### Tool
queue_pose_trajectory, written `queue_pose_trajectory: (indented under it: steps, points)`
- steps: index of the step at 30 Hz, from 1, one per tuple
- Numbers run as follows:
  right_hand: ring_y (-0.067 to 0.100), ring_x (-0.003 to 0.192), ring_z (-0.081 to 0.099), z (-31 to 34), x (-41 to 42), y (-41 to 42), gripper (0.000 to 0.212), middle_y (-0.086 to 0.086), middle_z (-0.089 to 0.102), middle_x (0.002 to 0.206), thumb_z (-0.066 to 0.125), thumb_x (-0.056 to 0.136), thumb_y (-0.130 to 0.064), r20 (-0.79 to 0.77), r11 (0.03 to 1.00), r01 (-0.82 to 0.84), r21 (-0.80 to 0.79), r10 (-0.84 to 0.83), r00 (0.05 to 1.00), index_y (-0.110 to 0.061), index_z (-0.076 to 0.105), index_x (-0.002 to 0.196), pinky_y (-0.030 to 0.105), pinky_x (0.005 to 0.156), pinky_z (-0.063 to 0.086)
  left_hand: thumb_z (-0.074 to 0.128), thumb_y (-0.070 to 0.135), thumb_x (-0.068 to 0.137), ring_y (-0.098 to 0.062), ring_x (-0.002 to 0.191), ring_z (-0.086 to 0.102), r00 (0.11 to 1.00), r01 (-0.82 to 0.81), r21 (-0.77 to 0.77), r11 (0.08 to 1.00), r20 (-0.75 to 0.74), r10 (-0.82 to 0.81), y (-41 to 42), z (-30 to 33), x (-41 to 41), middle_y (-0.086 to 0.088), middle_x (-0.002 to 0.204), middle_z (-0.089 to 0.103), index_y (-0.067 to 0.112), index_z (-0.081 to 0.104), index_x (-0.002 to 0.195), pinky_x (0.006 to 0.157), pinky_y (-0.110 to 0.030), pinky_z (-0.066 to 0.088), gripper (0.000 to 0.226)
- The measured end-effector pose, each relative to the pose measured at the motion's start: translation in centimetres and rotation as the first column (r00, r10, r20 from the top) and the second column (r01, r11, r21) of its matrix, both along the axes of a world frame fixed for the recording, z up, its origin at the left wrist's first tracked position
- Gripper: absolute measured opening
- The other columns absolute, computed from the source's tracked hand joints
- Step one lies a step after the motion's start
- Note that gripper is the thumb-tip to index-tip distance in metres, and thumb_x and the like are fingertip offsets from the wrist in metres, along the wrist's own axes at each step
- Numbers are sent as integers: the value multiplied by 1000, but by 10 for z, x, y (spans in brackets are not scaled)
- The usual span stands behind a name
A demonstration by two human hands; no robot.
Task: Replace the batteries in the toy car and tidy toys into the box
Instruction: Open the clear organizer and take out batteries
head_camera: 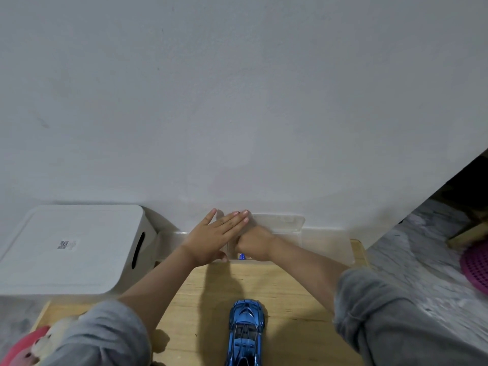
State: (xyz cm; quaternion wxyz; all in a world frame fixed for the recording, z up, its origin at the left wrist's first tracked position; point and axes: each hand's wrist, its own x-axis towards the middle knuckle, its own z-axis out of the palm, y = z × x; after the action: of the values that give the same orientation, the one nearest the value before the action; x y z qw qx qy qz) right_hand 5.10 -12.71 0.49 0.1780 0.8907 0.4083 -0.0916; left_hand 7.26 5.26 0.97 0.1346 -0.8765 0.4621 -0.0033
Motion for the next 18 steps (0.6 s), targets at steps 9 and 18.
queue_pose_trajectory:
  steps: [9,18]
  points:
    - [28,91,63,0,-9,-14,21,9,65,106,51,94,-11,-156,969,223,105,-205,966,-8,64,110,34,61,39,75,66,55,-14,142,16,1000,-25,-11,1000,-1,25,-2,-2,-1,3,159,-1,16,-3,151,108,-45,17,133]
    - [31,73,59,9,-61,-42,28,9,54,102,45,87,-25,-185,743,426,516,-389,902,-6,57,104,33,58,38,73,60,64,-17,143,7,1000,-6,-77,997,-7,5,-3,-2,-5,6,154,-29,18,-13,149,108,-47,13,128]
